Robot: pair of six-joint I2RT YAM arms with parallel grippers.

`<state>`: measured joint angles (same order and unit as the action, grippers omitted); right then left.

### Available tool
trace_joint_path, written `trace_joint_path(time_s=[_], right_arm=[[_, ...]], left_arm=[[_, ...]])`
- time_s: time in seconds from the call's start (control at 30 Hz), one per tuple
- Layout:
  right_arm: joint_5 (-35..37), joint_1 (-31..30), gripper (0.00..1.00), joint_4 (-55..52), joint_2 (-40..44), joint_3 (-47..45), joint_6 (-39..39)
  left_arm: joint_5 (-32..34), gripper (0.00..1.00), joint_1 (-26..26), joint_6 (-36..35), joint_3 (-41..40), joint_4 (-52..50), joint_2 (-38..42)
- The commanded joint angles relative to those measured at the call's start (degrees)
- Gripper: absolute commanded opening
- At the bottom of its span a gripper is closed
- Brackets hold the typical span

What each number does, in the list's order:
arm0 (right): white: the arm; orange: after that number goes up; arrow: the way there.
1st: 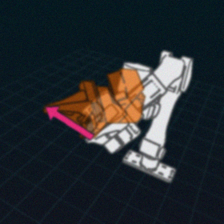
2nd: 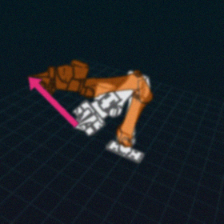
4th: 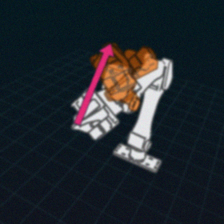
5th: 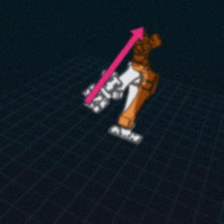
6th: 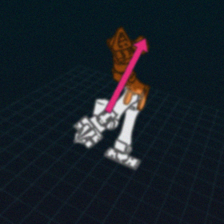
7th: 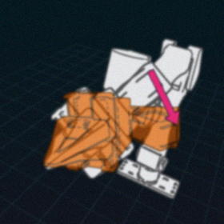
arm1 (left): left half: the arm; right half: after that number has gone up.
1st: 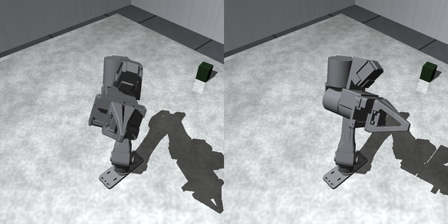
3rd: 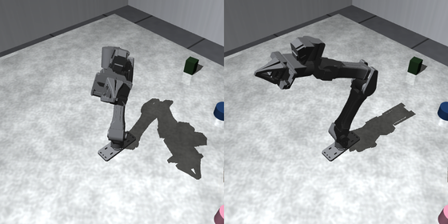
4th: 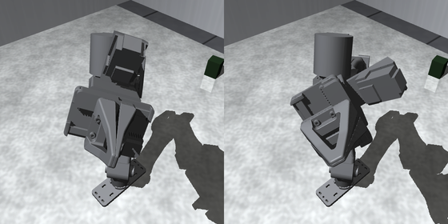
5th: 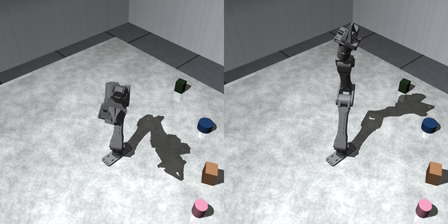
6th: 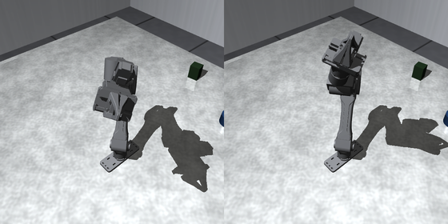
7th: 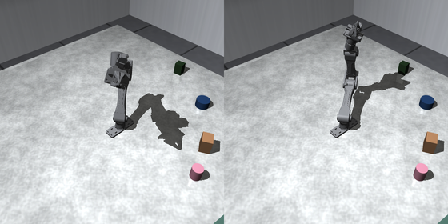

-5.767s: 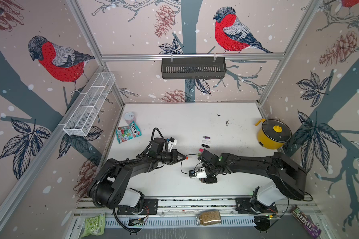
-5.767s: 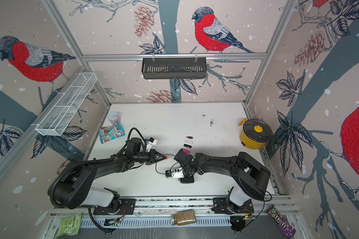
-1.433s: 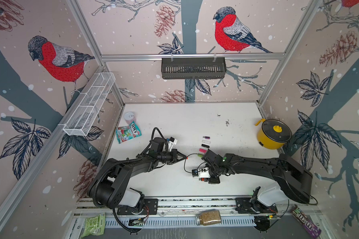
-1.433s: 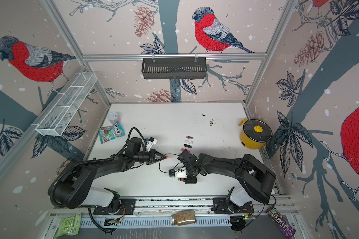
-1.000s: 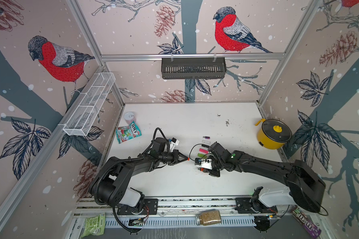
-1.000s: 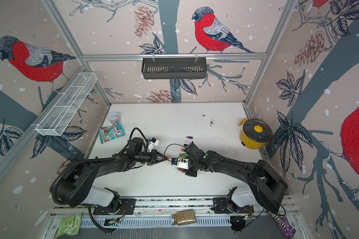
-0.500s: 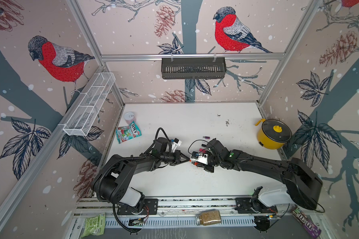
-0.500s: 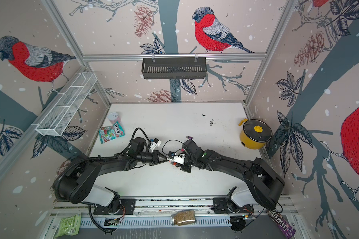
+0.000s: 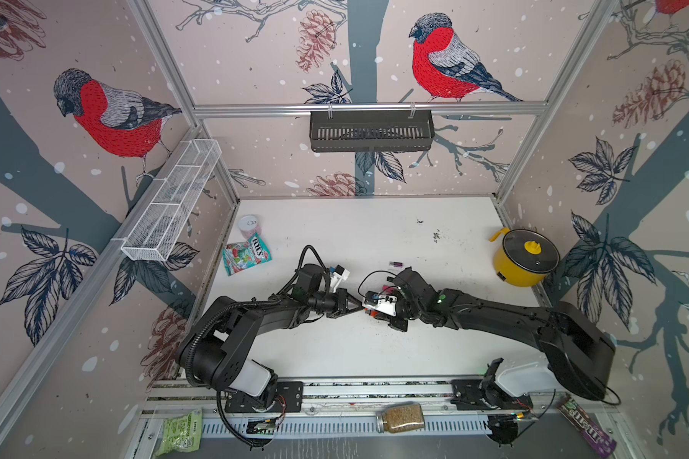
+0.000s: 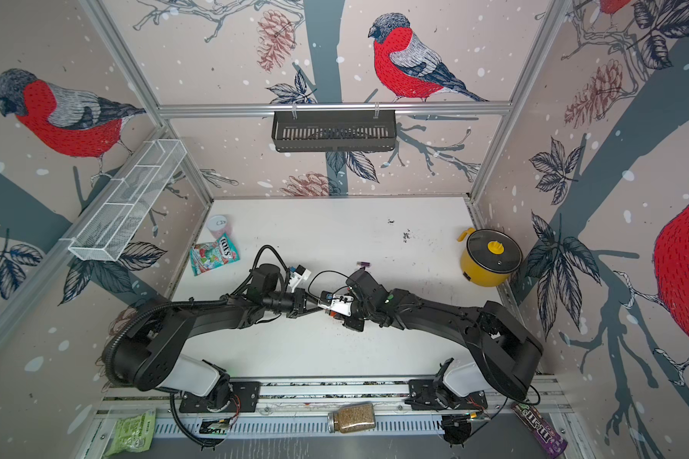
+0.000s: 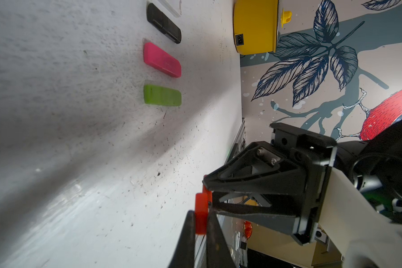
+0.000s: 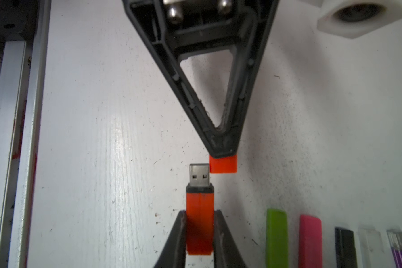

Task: Close the usb drive cover
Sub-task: Close the cover of the USB drive.

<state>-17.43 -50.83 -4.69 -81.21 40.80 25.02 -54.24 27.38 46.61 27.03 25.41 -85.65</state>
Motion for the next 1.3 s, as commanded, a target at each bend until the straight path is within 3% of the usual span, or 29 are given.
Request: trace_joint_path(time_s=[0.0, 1.27], right_arm=[[3.02, 0.00, 0.20, 1.17, 0.67, -0.45, -0.87], [6.21, -1.47, 0.19, 6.10, 1.43, 0.94, -3.59]], left_arm=[[-0.80, 0.07, 0.22, -0.12, 0.26, 1.26, 0.39], [-0.78, 0.07, 0.91, 0.43, 1.27, 1.40, -0.75]])
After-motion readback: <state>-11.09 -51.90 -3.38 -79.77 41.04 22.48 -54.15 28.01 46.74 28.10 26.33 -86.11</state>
